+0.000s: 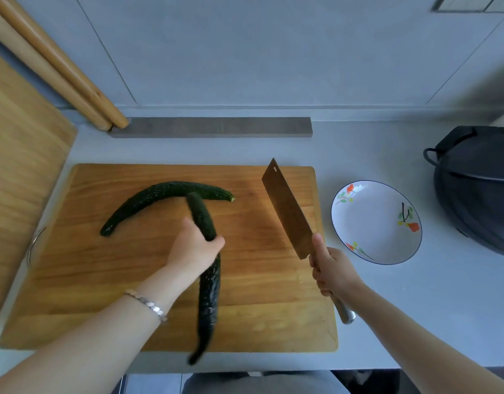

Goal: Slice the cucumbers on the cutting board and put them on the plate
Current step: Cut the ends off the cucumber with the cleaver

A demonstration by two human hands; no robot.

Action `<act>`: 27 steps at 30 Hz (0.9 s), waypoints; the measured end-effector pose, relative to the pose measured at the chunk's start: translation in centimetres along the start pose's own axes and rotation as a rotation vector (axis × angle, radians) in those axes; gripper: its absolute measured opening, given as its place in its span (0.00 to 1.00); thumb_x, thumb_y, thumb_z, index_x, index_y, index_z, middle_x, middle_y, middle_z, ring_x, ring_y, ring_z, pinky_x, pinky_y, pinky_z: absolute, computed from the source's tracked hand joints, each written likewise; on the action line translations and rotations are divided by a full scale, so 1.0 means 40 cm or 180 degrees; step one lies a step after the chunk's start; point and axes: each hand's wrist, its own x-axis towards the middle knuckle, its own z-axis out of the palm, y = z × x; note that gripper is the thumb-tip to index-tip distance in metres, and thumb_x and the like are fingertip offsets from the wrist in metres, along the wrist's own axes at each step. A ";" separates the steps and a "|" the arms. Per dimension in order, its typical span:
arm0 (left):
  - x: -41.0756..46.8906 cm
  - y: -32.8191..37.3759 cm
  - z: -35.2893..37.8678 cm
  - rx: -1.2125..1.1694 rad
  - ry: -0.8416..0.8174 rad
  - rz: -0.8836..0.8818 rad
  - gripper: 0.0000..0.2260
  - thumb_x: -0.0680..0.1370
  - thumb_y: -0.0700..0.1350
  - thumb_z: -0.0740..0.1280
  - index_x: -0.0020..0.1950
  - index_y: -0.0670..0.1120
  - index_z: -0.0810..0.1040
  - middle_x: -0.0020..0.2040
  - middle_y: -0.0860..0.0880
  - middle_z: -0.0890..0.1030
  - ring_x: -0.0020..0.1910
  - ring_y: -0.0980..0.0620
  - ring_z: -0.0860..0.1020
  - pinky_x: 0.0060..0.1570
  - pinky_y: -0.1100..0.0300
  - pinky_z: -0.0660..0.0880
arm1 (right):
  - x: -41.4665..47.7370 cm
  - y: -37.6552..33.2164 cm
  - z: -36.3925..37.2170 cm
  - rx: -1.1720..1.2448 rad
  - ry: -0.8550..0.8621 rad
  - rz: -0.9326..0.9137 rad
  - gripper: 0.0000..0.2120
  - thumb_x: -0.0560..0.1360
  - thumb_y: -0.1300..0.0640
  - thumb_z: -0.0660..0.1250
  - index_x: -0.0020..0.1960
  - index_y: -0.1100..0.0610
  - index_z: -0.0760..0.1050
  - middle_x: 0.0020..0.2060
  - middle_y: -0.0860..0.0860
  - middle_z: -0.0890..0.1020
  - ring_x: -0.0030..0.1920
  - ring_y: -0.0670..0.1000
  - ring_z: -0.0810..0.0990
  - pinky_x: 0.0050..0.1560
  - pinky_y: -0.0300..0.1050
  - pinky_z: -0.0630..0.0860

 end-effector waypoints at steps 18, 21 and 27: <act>-0.086 0.013 -0.016 -0.2213 -0.0996 -0.2253 0.07 0.77 0.42 0.64 0.50 0.39 0.73 0.41 0.44 0.77 0.29 0.47 0.79 0.28 0.58 0.78 | -0.039 -0.021 0.004 -0.0259 -0.0104 -0.0232 0.28 0.77 0.35 0.50 0.34 0.59 0.64 0.23 0.51 0.64 0.21 0.48 0.62 0.25 0.38 0.62; -0.068 -0.004 -0.007 0.0364 -0.0303 0.0144 0.08 0.76 0.47 0.65 0.52 0.45 0.75 0.43 0.50 0.77 0.38 0.52 0.78 0.32 0.59 0.75 | -0.052 -0.021 0.012 -0.0173 0.0003 -0.0216 0.28 0.77 0.35 0.50 0.34 0.59 0.65 0.22 0.50 0.65 0.21 0.48 0.62 0.25 0.38 0.62; 0.021 -0.077 0.039 0.1319 -0.0184 0.1457 0.23 0.76 0.52 0.66 0.69 0.53 0.66 0.57 0.48 0.74 0.55 0.47 0.72 0.52 0.52 0.71 | -0.085 -0.028 0.048 0.0280 0.0027 -0.0053 0.27 0.77 0.35 0.50 0.34 0.58 0.64 0.20 0.48 0.63 0.20 0.48 0.61 0.25 0.39 0.61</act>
